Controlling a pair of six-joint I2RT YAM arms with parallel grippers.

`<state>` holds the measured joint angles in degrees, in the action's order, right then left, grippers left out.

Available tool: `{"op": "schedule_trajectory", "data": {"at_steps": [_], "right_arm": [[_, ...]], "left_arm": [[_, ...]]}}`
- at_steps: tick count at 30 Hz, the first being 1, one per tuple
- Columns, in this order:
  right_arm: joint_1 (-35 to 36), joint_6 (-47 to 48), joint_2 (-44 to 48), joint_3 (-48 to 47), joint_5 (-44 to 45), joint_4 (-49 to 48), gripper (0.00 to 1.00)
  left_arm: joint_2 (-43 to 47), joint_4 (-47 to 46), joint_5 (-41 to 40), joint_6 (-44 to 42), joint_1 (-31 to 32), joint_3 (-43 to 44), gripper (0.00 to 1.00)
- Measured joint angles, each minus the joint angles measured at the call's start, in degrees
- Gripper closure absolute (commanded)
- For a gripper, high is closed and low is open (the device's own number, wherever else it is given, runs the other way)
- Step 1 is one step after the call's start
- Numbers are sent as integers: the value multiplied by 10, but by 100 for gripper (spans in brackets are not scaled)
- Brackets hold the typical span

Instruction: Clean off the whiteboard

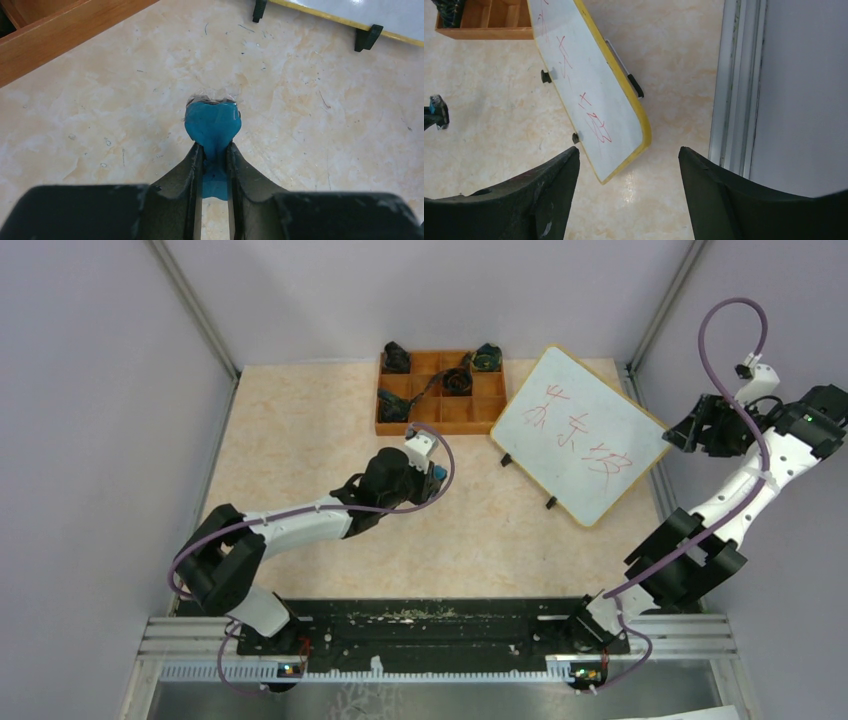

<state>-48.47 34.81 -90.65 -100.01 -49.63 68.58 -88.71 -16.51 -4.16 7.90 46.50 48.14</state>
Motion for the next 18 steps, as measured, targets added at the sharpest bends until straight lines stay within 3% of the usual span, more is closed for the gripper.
{"op": "schedule_trajectory", "data": {"at_steps": [18], "right_arm": [[-4,18,-29,40,-49,-26,37]], "left_arm": [[-2,-7,19,0,1,0,83]]}}
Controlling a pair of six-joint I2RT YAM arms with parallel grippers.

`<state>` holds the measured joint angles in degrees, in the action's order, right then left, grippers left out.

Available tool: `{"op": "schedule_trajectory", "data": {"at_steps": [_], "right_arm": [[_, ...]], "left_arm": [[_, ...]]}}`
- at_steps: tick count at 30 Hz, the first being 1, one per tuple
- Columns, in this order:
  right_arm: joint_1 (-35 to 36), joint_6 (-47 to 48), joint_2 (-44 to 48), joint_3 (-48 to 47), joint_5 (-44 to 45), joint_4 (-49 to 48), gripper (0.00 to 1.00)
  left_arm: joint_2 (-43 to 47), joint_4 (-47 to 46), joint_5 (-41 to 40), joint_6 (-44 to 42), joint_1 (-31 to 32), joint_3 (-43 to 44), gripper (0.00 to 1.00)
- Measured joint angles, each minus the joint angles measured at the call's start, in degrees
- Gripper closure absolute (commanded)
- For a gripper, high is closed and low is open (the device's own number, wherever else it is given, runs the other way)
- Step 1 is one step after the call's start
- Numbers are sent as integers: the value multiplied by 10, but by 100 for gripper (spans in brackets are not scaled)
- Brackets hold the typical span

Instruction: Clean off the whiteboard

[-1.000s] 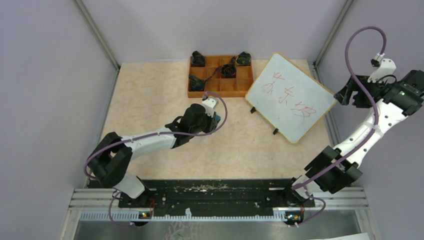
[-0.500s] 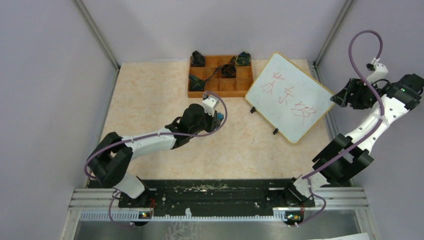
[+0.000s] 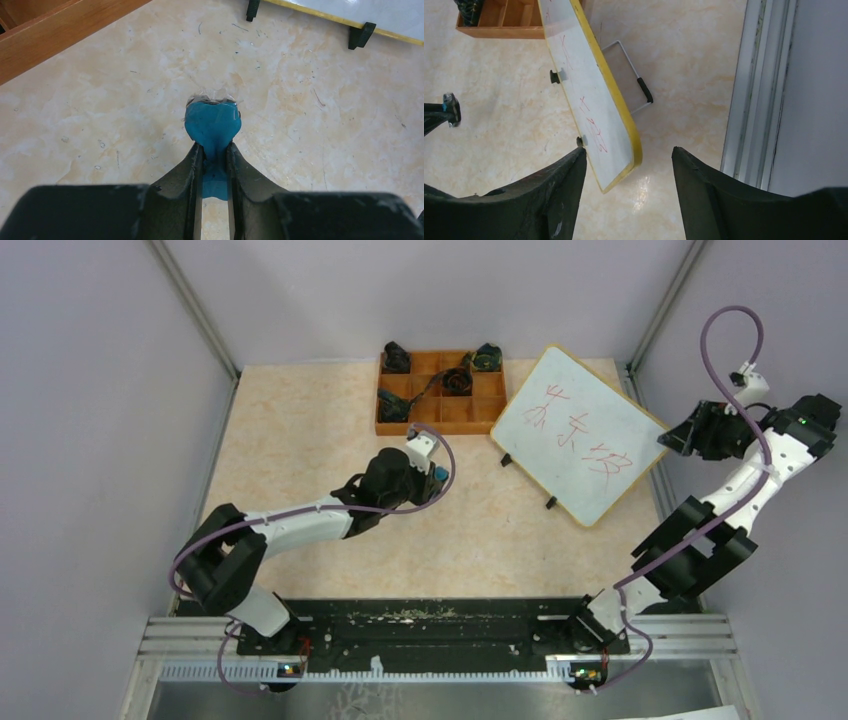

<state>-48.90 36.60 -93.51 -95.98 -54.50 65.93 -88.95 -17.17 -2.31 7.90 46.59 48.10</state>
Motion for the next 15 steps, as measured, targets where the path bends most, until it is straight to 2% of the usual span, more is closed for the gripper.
{"op": "schedule_trajectory", "data": {"at_steps": [6,15], "right_arm": [[-2,25,-42,0,-27,12,42],[-3,80,-91,-20,-67,75,62]], "left_arm": [[-3,0,0,0,2,0,83],[-10,2,0,0,4,0,83]]}}
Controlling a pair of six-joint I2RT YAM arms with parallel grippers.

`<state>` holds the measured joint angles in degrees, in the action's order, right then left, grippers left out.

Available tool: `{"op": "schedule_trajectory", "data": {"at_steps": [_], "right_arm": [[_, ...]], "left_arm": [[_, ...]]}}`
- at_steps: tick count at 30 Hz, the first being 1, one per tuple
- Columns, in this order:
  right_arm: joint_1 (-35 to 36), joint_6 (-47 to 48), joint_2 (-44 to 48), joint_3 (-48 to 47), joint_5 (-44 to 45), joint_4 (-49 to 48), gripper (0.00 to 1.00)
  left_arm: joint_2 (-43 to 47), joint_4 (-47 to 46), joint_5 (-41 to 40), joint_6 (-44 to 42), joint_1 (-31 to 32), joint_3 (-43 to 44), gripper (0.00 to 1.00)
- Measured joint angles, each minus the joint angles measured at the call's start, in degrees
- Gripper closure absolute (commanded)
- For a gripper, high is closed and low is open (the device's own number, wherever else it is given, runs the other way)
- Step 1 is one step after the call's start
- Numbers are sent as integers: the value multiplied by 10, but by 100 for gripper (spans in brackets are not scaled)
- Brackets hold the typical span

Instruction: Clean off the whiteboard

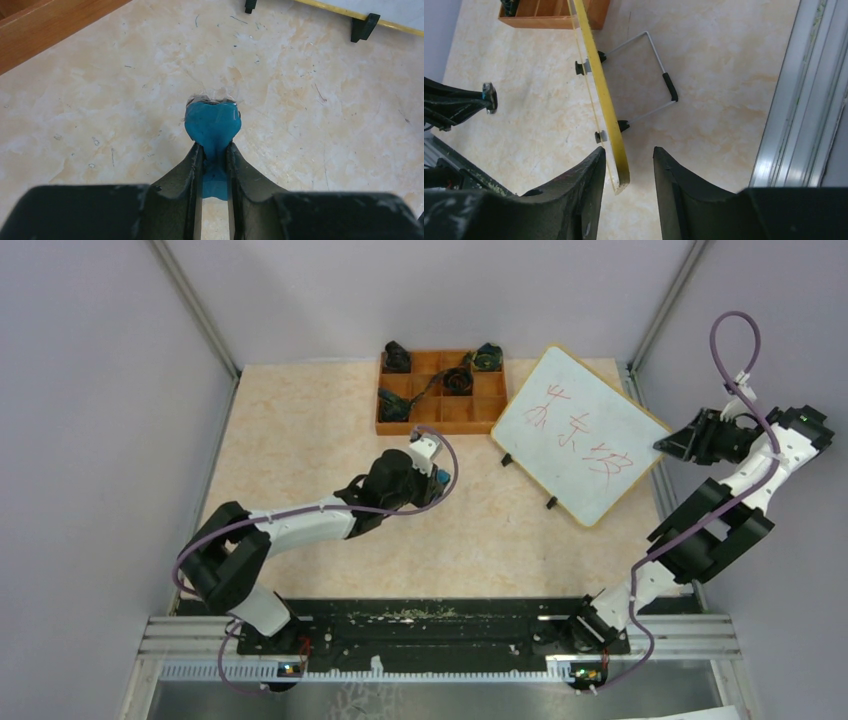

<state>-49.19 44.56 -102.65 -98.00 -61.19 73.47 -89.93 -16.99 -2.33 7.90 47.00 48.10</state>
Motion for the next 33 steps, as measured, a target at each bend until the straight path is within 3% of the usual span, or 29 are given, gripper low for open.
{"op": "schedule_trajectory", "data": {"at_steps": [3,8,14,21,25,33], "right_arm": [[-1,17,-11,-17,-8,26,71],[-1,41,-18,-34,-19,61,100],[0,59,-20,-38,-32,80,100],[0,67,-21,-38,-32,83,100],[0,68,-21,-41,-31,87,100],[0,80,-24,-45,-28,97,100]], "left_arm": [[-1,0,0,0,3,0,83],[-6,0,0,0,3,1,83],[-39,10,7,-1,5,52,90],[-105,50,23,-11,9,203,99],[-134,44,36,-15,9,270,100],[-292,45,51,-19,10,470,99]]}}
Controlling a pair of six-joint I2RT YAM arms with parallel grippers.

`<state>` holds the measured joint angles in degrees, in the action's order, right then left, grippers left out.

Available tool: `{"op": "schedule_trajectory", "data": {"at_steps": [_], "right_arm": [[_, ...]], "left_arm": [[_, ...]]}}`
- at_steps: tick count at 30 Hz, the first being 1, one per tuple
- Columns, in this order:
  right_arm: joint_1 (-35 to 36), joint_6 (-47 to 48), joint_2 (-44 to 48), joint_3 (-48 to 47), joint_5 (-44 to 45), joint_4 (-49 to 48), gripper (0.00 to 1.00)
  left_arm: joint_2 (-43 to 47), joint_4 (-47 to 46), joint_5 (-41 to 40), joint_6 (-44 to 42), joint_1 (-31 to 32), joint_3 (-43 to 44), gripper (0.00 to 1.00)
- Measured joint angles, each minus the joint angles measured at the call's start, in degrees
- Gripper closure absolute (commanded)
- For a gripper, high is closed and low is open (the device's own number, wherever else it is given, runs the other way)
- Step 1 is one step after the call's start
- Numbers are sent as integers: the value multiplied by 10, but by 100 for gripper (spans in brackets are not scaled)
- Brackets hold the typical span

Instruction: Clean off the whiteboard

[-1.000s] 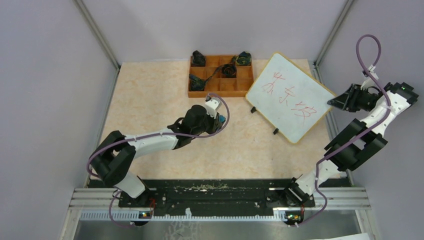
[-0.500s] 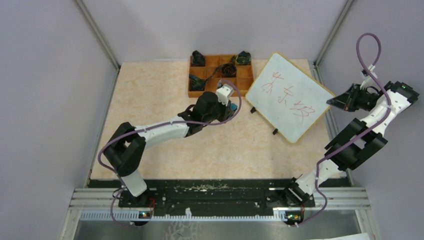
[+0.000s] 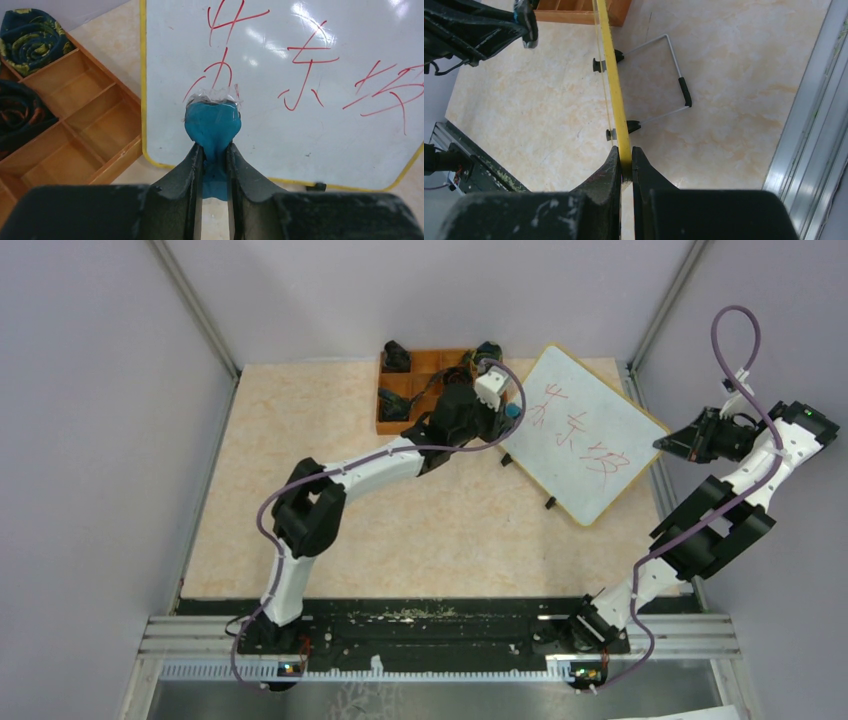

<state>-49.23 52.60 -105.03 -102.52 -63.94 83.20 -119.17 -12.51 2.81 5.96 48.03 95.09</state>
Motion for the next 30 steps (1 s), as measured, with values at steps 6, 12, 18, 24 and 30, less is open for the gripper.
{"op": "schedule_trajectory", "data": {"at_steps": [6,12,18,24,30], "right_arm": [[0,10,0,0,2,3,100],[0,13,0,1,2,3,100],[0,16,0,1,3,4,100],[0,24,0,1,3,7,100],[0,35,0,1,2,13,100]], "left_arm": [[-76,-3,0,-30,5,88,100],[-158,-3,2,-63,5,229,100],[-209,-1,11,-77,4,337,100],[-217,-30,35,-71,-3,344,99],[-249,-68,56,-60,-10,348,99]]}}
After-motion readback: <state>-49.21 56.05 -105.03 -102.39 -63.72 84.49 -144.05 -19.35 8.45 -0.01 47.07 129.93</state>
